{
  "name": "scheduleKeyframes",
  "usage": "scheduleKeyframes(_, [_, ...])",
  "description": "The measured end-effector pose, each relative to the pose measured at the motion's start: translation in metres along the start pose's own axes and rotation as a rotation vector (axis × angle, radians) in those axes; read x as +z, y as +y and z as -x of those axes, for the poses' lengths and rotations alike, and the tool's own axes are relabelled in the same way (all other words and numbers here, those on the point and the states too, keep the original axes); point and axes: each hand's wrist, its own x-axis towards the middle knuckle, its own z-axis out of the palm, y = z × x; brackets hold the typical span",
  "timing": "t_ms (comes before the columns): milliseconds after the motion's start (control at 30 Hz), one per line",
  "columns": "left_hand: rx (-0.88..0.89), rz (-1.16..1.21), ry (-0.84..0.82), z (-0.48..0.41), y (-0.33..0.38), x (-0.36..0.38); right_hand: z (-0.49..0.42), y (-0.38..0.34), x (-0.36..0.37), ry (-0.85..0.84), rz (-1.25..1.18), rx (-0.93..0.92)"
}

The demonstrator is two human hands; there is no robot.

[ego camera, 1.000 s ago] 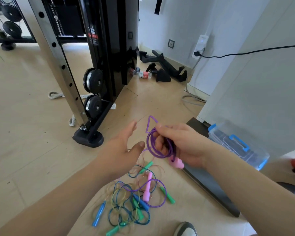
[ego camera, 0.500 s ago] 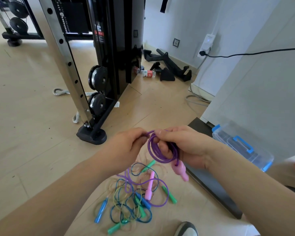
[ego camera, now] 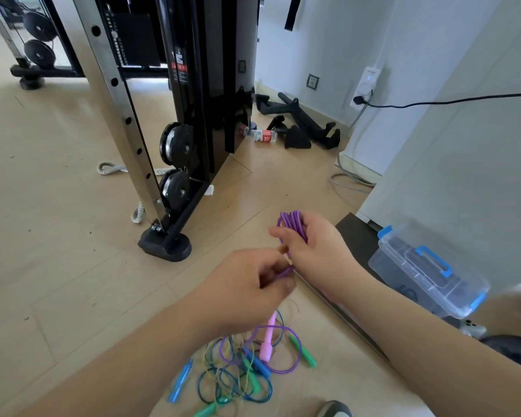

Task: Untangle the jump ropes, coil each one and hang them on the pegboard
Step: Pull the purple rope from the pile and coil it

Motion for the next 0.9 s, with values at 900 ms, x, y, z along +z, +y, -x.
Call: scheduleKeyframes(900, [0.261, 0.177, 0.259, -0.005, -0.019, -0.020, 0.012, -0.011, -0.021, -0.714, -0.753, 0.272])
